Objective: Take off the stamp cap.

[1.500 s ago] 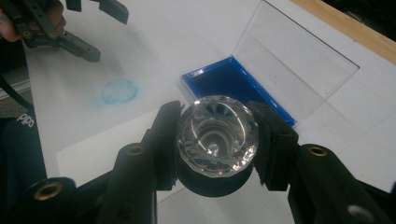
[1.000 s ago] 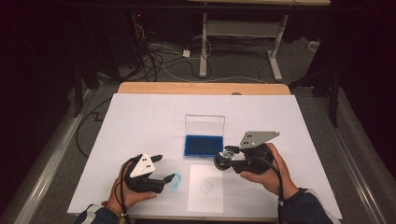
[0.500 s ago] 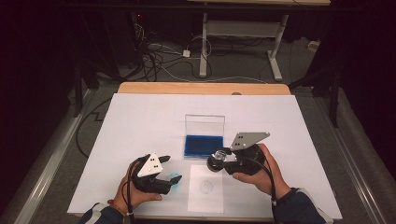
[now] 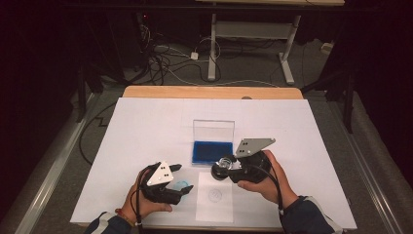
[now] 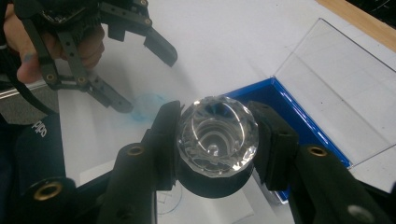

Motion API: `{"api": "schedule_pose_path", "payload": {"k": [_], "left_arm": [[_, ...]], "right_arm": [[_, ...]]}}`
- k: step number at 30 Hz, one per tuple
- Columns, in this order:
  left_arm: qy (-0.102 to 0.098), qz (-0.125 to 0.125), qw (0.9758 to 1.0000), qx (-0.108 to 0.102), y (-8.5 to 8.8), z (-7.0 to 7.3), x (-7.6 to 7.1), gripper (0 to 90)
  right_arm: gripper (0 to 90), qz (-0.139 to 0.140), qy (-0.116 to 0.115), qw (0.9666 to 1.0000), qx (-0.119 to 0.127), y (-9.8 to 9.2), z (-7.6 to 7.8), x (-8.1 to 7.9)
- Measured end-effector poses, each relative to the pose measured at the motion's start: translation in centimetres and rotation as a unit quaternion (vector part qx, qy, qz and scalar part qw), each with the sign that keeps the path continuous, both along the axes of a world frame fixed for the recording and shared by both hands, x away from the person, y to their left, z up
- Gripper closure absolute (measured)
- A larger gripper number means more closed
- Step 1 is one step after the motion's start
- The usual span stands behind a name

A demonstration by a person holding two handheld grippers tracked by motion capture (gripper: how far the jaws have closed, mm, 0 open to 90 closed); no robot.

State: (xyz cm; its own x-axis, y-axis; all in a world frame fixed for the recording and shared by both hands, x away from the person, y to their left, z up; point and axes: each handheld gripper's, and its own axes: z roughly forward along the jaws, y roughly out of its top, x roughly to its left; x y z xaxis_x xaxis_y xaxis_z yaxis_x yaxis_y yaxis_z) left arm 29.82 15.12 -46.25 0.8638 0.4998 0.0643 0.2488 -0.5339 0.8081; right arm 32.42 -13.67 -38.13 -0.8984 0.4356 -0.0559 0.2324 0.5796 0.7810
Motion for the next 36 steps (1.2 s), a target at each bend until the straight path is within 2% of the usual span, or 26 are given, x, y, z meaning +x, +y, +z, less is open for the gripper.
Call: {"api": "schedule_pose_path", "payload": {"k": [5, 8, 10, 16, 21, 22, 25, 27, 33, 36], "left_arm": [[0.003, -0.016, 0.9998, 0.006, -1.3, 0.0, 0.2, 22.1], [0.008, -0.03, 0.9995, 0.0, -2.3, 0.3, 0.4, 22.1], [0.004, -0.041, 0.9991, 0.0, -3.3, 0.6, 0.5, 22.1], [0.003, -0.051, 0.9987, -0.009, -4.5, 0.8, 0.5, 22.3], [0.0, -0.053, 0.9986, -0.01, -4.7, 0.9, 0.4, 24.8], [0.002, -0.055, 0.9984, -0.015, -4.7, 0.9, 0.4, 28.7], [-0.003, -0.055, 0.9982, -0.023, -4.5, 1.1, 0.4, 32.8], [0.001, -0.057, 0.9979, -0.032, -4.5, 1.2, 0.5, 32.6], [0.008, -0.062, 0.9977, -0.024, -4.8, 0.9, 0.5, 29.2], [0.002, -0.065, 0.9977, -0.019, -5.0, 0.9, 0.3, 29.9]], "right_arm": [[57.7, 0.001, 0.0, 1.0, 0.002, 0.1, 0.1, 0.1], [57.7, 0.004, 0.003, 1.0, 0.007, 0.4, 0.1, 0.2], [57.7, 0.007, 0.007, 0.9999, 0.01, 0.9, -0.1, 0.3], [57.7, 0.012, 0.009, 0.9998, 0.014, 1.4, -0.2, 0.0], [57.7, 0.016, 0.01, 0.9997, 0.015, 1.7, -0.2, -0.3], [57.7, 0.017, 0.01, 0.9997, 0.015, 1.9, -0.3, -0.3], [57.7, 0.017, 0.011, 0.9996, 0.018, 2.2, -0.5, -0.4], [57.7, 0.019, 0.012, 0.9996, 0.016, 2.3, -0.6, -0.4], [57.7, 0.015, 0.009, 0.9997, 0.016, 2.2, -0.6, -0.4], [57.7, 0.017, 0.015, 0.9996, 0.019, 2.2, -0.7, -0.3]]}}
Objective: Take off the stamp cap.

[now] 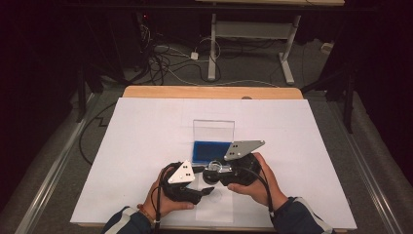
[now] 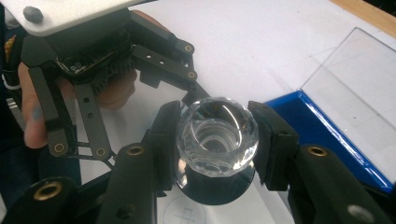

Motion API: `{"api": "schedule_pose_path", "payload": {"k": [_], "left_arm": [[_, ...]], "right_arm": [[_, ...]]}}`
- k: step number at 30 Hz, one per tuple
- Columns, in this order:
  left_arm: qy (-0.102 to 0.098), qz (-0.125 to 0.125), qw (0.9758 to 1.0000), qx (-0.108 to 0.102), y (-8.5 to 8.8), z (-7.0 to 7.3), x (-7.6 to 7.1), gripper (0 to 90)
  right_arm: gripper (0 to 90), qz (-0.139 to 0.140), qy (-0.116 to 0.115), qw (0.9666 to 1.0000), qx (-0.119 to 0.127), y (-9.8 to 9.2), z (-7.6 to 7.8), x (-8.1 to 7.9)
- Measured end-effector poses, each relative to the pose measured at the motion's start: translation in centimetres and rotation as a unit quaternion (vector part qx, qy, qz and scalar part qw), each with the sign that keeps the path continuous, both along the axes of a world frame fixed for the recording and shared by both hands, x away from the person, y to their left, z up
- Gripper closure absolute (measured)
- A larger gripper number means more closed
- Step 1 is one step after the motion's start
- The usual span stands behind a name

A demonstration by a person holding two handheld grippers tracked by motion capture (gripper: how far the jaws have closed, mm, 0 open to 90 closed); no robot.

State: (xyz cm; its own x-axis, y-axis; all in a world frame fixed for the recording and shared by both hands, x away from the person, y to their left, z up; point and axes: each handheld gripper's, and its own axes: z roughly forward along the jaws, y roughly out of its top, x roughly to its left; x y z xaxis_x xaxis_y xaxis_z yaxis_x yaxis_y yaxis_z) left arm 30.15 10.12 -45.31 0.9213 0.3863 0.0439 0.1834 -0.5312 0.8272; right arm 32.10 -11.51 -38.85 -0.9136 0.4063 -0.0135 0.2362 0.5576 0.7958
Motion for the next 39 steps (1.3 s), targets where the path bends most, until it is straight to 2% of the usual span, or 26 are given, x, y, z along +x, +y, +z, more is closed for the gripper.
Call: {"api": "schedule_pose_path", "payload": {"k": [4, 9, 16, 19, 25, 29, 39], "left_arm": [[-0.002, 0.001, 1.0, 0.003, -0.1, -0.1, 0.0, 31.8], [0.0, 0.003, 1.0, -0.005, -0.1, -0.2, 0.0, 30.1], [-0.001, 0.0, 1.0, -0.003, -0.3, -0.4, 0.0, 30.6], [-0.005, 0.0, 1.0, 0.003, -0.4, -0.5, 0.0, 33.6], [-0.008, -0.001, 0.9998, 0.018, -0.7, -0.9, 0.0, 33.6], [-0.006, 0.003, 0.9998, 0.02, -0.7, -1.0, 0.0, 34.0], [-0.025, 0.009, 0.9993, 0.025, -0.9, -1.1, -0.2, 35.8]], "right_arm": [[57.7, 0.0, 0.003, 1.0, 0.004, 0.2, -0.2, -0.1], [57.7, -0.005, 0.007, 0.9998, 0.017, 0.3, -0.2, -0.2], [57.7, 0.004, 0.012, 0.9997, 0.023, 0.7, -0.6, -0.3], [57.7, 0.008, 0.011, 0.9997, 0.02, 0.7, -0.6, -0.4], [57.7, 0.009, 0.016, 0.9995, 0.025, 0.7, -0.7, -0.4], [57.7, 0.007, 0.019, 0.9994, 0.027, 0.7, -0.7, -0.5], [57.7, 0.007, 0.022, 0.9992, 0.033, 0.5, -0.8, -0.4]]}}
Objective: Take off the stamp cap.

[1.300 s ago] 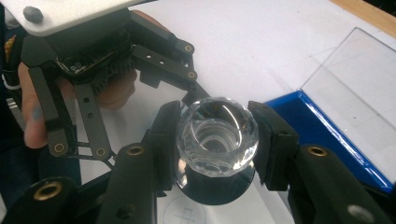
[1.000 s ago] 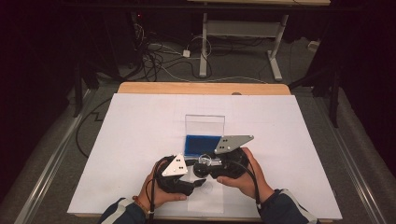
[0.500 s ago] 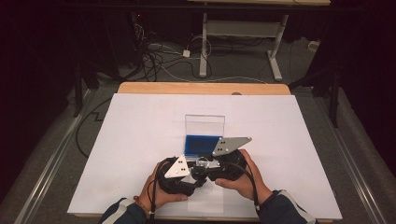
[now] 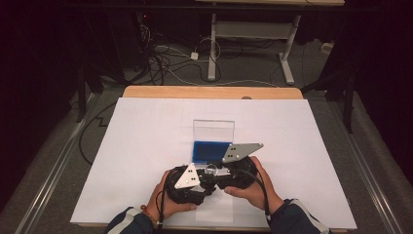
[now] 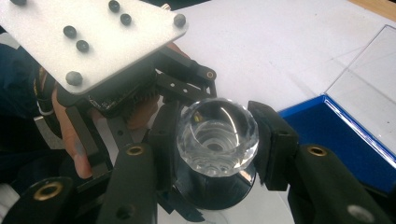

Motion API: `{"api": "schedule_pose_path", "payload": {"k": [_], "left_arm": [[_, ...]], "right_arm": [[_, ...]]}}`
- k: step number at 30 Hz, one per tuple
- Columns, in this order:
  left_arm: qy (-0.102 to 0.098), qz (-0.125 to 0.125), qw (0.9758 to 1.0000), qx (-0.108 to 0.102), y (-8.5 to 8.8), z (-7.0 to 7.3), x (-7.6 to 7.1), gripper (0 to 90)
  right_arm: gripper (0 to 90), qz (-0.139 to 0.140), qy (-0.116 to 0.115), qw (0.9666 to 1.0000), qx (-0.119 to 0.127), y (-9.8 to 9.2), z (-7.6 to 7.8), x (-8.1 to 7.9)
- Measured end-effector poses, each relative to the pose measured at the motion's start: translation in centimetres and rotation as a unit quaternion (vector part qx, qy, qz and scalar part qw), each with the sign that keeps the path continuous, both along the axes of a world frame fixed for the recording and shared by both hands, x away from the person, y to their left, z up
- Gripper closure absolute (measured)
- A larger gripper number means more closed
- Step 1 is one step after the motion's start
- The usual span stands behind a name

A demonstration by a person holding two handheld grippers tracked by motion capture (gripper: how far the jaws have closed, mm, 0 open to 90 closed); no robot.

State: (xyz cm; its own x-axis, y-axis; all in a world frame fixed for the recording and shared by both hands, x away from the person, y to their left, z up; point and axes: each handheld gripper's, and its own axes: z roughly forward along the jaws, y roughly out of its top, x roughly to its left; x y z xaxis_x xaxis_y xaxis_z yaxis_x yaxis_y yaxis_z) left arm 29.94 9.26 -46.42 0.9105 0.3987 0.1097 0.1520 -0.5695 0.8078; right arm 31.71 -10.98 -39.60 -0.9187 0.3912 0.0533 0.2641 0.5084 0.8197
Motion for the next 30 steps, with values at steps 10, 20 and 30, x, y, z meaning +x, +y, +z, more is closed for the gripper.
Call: {"api": "schedule_pose_path", "payload": {"k": [10, 20, 30], "left_arm": [[0.003, 0.0, 1.0, -0.001, -0.02, -0.16, 0.08, 35.5], [0.0, 0.001, 1.0, 0.0, -0.02, -0.15, 0.07, 35.7], [-0.005, 0.002, 0.9998, 0.02, -0.17, 0.03, -0.02, 36.2]], "right_arm": [[57.7, 0.0, 0.008, 1.0, 0.002, -0.17, -0.16, 0.14], [57.7, 0.002, 0.017, 0.9998, 0.006, -0.2, -0.31, 0.23], [57.8, 0.0, 0.027, 0.9996, 0.007, -0.42, -0.4, 0.38]]}}
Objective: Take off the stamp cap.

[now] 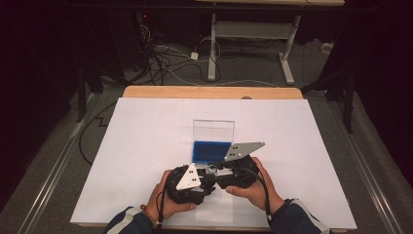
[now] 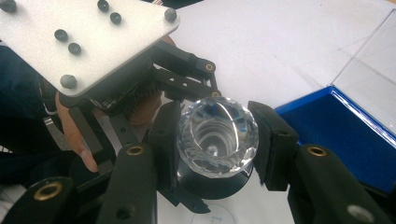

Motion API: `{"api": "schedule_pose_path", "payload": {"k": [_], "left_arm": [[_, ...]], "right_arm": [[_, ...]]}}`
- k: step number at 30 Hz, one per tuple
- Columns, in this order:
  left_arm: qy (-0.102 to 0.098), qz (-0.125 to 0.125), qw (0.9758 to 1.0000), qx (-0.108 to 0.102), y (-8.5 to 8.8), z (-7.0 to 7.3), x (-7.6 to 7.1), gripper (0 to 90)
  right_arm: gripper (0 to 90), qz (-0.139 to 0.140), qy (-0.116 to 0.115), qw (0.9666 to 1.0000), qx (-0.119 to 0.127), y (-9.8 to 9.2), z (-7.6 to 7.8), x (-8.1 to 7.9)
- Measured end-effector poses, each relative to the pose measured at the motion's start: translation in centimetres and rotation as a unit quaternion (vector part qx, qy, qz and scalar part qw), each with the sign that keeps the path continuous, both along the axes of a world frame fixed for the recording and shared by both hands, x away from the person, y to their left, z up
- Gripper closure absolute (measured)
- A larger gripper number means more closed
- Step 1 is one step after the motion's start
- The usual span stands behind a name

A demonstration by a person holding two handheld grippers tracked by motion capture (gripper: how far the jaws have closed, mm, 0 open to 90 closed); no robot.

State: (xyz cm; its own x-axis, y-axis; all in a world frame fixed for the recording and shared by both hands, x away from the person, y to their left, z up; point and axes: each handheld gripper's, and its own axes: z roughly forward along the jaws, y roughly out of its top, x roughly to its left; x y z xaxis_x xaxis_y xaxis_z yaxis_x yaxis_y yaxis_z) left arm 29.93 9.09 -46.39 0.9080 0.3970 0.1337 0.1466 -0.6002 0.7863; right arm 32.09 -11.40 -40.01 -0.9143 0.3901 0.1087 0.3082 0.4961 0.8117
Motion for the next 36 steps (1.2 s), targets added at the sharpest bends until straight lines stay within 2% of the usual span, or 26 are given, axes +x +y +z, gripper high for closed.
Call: {"api": "schedule_pose_path", "payload": {"k": [7, 8, 12, 14, 16, 19, 23, 28, 33, 36], "left_arm": [[0.005, -0.007, 0.9998, 0.02, -0.01, 0.22, 0.0, 36.4], [0.003, -0.007, 0.9996, 0.029, -0.04, 0.33, -0.06, 36.5], [0.009, -0.007, 0.9994, 0.032, -0.11, 0.34, -0.1, 36.6], [0.017, -0.009, 0.9995, 0.025, -0.05, 0.27, -0.01, 36.6], [0.015, -0.008, 0.9995, 0.025, -0.05, 0.26, -0.05, 36.6], [0.022, -0.007, 0.9995, 0.024, -0.17, 0.25, -0.06, 36.6], [0.027, -0.009, 0.9994, 0.019, -0.15, 0.19, 0.01, 36.6], [0.021, -0.016, 0.9995, 0.019, -0.03, 0.27, -0.04, 36.6], [0.005, -0.016, 0.9995, 0.028, -0.07, 0.45, -0.31, 36.6], [0.009, -0.019, 0.9994, 0.029, -0.04, 0.47, -0.24, 36.7]], "right_arm": [[57.8, 0.002, 0.009, 0.9999, -0.006, -0.03, -0.12, 0.06], [57.8, 0.002, 0.011, 0.9999, -0.002, -0.11, -0.18, 0.08], [57.9, 0.003, 0.017, 0.9998, -0.005, -0.18, -0.24, 0.04], [57.9, 0.001, 0.015, 0.9999, -0.002, -0.23, -0.3, -0.01], [57.9, 0.001, 0.015, 0.9999, -0.004, -0.23, -0.32, -0.03], [57.9, 0.0, 0.002, 1.0, -0.009, -0.1, -0.24, -0.32], [57.9, -0.002, 0.001, 0.9999, -0.011, -0.09, -0.26, -0.39], [57.9, 0.0, 0.0, 1.0, -0.008, -0.21, -0.18, -0.46], [57.9, 0.006, 0.028, 0.9996, 0.007, -0.83, -0.29, 0.1], [57.9, 0.006, 0.024, 0.9997, 0.004, -0.79, -0.28, -0.02]]}}
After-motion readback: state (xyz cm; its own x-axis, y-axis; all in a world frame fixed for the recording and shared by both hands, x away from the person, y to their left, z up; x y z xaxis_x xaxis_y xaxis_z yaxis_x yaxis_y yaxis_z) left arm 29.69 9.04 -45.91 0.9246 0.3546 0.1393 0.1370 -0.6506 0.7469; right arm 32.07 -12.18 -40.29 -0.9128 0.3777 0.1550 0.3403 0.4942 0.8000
